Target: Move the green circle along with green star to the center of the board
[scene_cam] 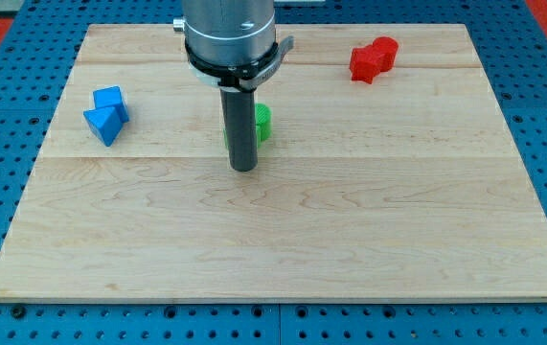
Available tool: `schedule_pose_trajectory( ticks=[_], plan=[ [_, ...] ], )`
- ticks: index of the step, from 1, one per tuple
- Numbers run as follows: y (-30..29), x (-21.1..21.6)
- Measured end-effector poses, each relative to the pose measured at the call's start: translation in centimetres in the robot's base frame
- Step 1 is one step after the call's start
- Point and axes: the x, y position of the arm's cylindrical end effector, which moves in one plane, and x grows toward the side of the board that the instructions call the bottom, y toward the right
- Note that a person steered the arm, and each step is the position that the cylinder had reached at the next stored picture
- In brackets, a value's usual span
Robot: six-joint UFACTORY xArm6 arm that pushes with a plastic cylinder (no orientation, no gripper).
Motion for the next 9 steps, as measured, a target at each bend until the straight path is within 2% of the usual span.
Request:
schedule_pose_trajectory(
  ticks=[2,3,4,5,9],
  plan=[
    [0.4,-2.5],
    [3.9,-3.5],
    [8.2,-7.1],
    [8.6,-8.7],
    [8.9,-8.3]
  ],
)
